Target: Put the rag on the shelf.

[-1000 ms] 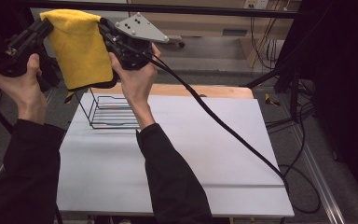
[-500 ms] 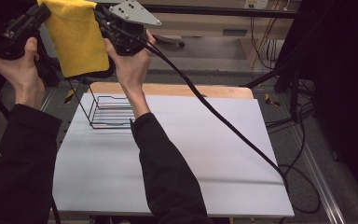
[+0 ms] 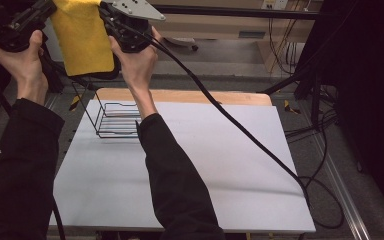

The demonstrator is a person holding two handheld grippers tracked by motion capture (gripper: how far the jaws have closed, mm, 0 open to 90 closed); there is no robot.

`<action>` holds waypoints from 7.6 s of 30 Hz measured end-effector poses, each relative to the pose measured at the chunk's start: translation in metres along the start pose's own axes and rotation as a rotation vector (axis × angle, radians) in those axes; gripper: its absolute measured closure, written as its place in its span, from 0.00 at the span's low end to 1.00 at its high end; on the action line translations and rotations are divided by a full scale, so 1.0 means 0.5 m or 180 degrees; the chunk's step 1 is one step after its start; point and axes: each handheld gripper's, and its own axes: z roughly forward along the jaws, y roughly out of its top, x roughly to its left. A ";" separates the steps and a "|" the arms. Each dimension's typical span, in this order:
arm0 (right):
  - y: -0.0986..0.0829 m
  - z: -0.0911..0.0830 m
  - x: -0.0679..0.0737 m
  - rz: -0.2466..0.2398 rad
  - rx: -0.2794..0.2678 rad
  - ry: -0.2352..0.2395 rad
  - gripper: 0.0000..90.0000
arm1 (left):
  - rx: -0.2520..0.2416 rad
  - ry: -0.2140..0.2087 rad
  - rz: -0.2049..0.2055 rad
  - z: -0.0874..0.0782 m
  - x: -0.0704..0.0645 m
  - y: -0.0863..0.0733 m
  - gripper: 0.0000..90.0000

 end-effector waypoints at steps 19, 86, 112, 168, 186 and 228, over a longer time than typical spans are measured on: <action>-0.086 0.040 -0.026 0.0094 0.0271 0.0081 0.91 | 0.0219 -0.0046 0.0098 -0.010 0.035 -0.082 0.94; -0.194 -0.130 0.036 -0.0153 0.1107 0.0508 0.89 | 0.1083 -0.0473 0.0153 -0.161 -0.028 -0.230 0.89; -0.253 -0.147 0.042 -0.0166 0.1385 0.0657 0.87 | 0.1522 -0.0536 0.0079 -0.136 -0.054 -0.188 0.79; -0.282 -0.226 -0.023 0.0400 0.1779 0.0634 0.39 | 0.2230 -0.0598 0.0246 -0.168 -0.098 -0.338 0.44; -0.363 -0.438 -0.160 0.0565 0.2030 0.0159 0.07 | 0.2433 -0.0859 0.0077 -0.193 -0.155 -0.465 0.18; -0.554 -0.796 -0.262 0.0913 0.2311 -0.0115 0.01 | 0.2673 -0.0961 0.0187 -0.273 -0.193 -0.617 0.08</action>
